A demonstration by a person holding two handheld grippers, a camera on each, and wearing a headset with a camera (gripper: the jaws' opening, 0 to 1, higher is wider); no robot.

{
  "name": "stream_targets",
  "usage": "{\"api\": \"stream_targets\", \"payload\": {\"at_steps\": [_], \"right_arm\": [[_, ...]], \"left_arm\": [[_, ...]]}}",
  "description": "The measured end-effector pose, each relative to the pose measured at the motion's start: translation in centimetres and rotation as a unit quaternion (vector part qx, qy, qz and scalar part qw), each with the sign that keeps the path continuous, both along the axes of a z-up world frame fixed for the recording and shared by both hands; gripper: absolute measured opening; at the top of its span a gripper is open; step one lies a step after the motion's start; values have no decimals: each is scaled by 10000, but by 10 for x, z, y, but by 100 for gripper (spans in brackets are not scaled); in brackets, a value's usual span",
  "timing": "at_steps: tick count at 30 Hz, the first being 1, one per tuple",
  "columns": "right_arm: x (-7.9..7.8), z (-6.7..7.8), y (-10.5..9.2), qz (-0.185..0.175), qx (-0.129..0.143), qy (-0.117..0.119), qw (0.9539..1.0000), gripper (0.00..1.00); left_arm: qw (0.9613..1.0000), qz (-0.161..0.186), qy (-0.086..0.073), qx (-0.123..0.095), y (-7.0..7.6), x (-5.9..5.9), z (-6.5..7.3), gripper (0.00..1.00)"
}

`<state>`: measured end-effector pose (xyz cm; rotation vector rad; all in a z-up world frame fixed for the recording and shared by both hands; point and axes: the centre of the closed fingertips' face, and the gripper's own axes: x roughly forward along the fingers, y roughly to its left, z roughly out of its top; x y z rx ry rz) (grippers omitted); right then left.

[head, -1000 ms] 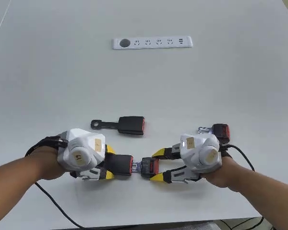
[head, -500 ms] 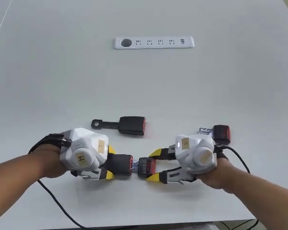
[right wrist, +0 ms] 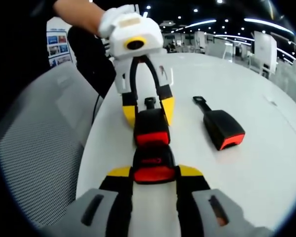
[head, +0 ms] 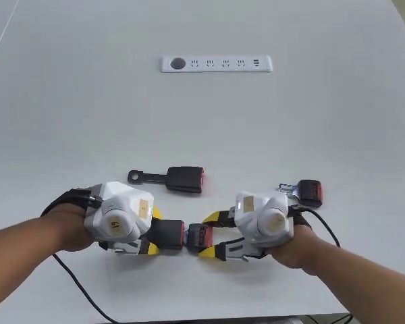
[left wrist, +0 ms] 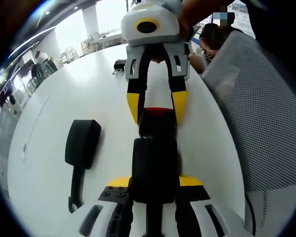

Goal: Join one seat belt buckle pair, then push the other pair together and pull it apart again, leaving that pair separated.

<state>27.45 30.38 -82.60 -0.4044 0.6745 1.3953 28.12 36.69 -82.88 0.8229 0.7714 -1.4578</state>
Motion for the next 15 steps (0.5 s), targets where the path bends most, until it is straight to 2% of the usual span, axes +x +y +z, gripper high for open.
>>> {"api": "stream_targets", "payload": {"at_steps": [9, 12, 15], "right_arm": [[0, 1, -2, -120, -31, -107, 9999, 32], [0, 1, -3, -193, 38, -179, 9996, 32], [-1, 1, -3, -272, 89, -261, 9993, 32]], "left_arm": [[9997, -35, 50, -252, 2, 2, 1, 33], [9985, 32, 68, -545, 2, 2, 2, 33], [9978, 14, 97, -661, 3, 3, 3, 33]]}}
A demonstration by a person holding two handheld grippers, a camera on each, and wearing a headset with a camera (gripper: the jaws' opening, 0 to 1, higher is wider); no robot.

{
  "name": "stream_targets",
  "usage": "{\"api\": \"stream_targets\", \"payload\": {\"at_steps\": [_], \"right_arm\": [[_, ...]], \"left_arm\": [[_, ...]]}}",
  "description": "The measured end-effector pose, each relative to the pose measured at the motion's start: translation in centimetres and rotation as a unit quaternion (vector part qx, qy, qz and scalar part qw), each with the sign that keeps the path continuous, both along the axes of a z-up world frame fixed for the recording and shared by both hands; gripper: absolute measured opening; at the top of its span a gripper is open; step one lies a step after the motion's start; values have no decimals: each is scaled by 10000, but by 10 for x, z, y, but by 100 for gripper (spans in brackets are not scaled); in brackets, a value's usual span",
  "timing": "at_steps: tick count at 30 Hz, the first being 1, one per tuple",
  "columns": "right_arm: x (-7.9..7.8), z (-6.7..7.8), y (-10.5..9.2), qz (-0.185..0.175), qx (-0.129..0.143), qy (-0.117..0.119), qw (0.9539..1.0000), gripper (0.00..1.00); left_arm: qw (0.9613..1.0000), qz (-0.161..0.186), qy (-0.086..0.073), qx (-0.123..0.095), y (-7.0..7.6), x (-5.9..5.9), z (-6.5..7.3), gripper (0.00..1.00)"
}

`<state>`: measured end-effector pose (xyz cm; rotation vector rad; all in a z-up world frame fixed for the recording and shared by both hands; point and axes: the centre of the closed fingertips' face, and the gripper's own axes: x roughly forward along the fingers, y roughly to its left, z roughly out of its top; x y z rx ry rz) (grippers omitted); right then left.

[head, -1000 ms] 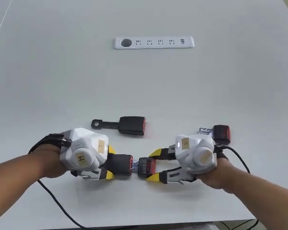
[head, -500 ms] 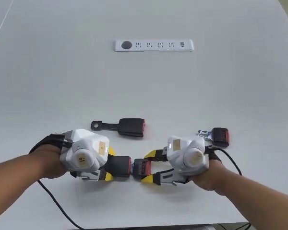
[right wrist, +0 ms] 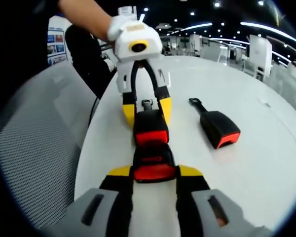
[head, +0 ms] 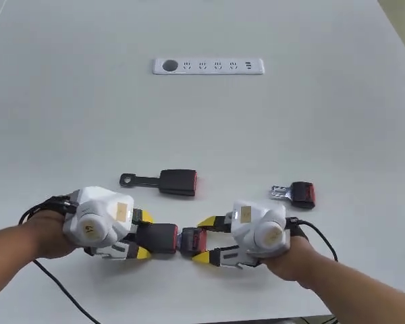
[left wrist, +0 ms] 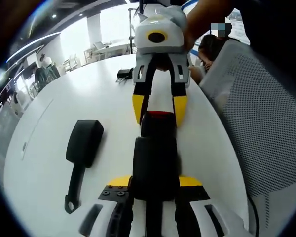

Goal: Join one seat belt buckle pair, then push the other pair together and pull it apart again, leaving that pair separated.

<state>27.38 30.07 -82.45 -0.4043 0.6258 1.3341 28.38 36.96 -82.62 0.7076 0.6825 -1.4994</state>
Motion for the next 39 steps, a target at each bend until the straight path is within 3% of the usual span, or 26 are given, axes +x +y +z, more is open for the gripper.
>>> {"api": "stream_targets", "payload": {"at_steps": [7, 17, 28, 39], "right_arm": [[1, 0, -1, -140, 138, -18, 9998, 31], [1, 0, -1, -273, 249, -44, 9993, 31], [0, 0, -2, -423, 314, -91, 9986, 31], [0, 0, -2, -525, 349, -77, 9980, 31]], "left_arm": [[9997, -22, 28, -251, 0, 0, 0, 33], [9991, 11, 116, -403, -1, 0, 0, 32], [9986, 91, 208, -483, -1, 1, -1, 32], [9988, -40, 179, -462, -3, -1, 2, 32]]}}
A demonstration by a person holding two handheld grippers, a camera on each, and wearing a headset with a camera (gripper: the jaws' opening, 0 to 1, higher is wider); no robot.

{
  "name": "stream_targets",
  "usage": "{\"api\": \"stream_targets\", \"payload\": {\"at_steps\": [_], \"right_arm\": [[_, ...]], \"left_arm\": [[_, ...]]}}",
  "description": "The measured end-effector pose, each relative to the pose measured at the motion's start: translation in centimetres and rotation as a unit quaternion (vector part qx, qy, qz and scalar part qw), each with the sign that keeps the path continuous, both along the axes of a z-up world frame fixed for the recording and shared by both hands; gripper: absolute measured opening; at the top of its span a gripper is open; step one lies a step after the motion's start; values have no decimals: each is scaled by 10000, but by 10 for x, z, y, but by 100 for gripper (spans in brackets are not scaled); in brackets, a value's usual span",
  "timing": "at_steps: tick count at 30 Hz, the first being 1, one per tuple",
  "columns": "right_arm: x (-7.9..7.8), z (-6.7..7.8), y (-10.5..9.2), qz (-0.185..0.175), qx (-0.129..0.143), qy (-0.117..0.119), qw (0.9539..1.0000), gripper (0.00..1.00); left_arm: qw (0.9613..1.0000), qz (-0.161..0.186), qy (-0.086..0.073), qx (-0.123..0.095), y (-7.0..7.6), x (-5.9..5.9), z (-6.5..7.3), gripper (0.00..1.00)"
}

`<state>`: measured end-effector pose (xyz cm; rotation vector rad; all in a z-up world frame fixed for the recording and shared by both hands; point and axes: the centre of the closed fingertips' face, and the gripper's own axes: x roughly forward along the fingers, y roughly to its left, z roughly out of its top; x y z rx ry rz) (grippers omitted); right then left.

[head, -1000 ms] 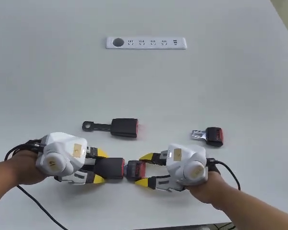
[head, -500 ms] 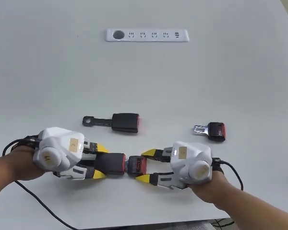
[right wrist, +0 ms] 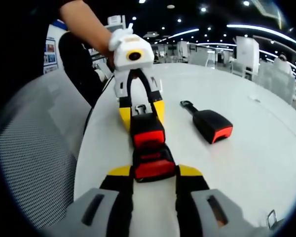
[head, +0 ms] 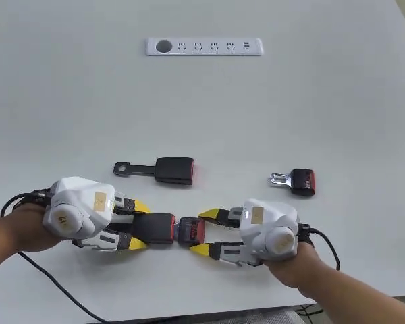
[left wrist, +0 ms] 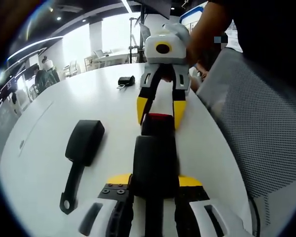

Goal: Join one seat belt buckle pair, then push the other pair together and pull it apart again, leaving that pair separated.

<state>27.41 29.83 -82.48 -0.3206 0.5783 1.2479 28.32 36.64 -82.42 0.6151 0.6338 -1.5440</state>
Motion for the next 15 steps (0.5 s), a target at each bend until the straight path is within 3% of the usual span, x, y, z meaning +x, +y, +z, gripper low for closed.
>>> {"api": "stream_targets", "payload": {"at_steps": [7, 15], "right_arm": [[0, -1, 0, -90, 45, 44, 9999, 31], [-2, -1, 2, 54, -248, -134, 9996, 33]], "left_arm": [[10000, 8, 25, 7, 1, 1, -1, 32], [9996, -67, -65, 253, 1, 0, -3, 34]]}}
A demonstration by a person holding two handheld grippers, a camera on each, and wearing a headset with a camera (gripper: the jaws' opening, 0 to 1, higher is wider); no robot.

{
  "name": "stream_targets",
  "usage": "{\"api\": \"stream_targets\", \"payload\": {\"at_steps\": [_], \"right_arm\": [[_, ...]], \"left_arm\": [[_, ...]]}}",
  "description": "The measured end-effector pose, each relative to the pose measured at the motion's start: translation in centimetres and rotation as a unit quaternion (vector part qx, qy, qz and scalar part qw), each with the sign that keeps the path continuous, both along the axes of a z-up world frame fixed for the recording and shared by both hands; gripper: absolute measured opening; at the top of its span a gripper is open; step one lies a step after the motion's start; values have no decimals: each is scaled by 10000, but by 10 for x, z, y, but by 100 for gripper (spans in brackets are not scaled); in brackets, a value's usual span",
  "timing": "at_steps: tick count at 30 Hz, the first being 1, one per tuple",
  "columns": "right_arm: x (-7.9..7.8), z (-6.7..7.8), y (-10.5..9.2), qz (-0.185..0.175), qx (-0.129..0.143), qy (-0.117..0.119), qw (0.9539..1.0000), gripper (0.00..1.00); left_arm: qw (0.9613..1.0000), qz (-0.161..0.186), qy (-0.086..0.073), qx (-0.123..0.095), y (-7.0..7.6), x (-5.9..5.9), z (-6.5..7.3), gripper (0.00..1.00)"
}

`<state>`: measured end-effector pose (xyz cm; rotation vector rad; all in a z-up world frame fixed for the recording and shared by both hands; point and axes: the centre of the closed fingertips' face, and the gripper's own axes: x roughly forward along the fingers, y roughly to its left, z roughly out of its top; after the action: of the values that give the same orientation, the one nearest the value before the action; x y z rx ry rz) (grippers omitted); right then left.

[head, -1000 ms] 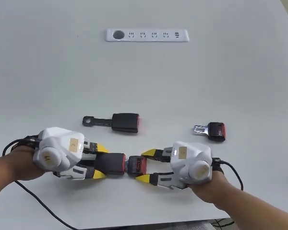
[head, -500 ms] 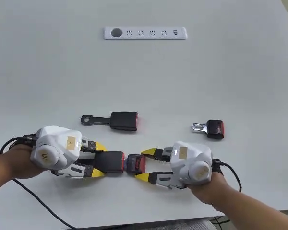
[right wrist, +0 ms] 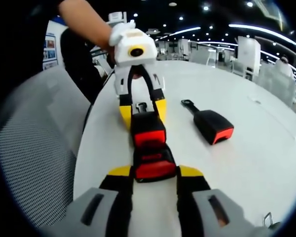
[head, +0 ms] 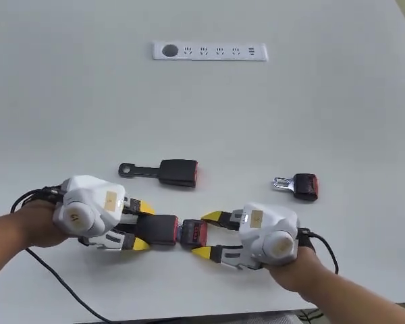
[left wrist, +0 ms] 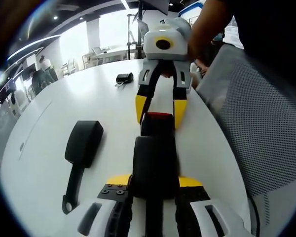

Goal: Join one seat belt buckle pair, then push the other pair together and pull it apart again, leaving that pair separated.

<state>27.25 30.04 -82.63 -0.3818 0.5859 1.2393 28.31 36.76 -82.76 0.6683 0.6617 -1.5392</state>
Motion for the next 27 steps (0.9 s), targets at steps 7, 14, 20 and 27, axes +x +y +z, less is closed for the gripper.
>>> {"api": "stream_targets", "payload": {"at_steps": [7, 14, 20, 27], "right_arm": [[2, 17, 9, -284, 199, 6, 9994, 43], [7, 29, 3, -514, 236, -92, 9984, 85], [6, 38, -11, -561, 215, -182, 9980, 83], [21, 56, -44, -734, 272, -185, 9968, 82]], "left_arm": [[9995, 147, 137, 237, -6, -3, 4, 54], [9984, 556, -22, -30, -12, 3, 29, 77], [9969, 778, -75, -77, -12, 6, 42, 81], [9955, 872, -319, -165, -16, 21, 59, 85]]}}
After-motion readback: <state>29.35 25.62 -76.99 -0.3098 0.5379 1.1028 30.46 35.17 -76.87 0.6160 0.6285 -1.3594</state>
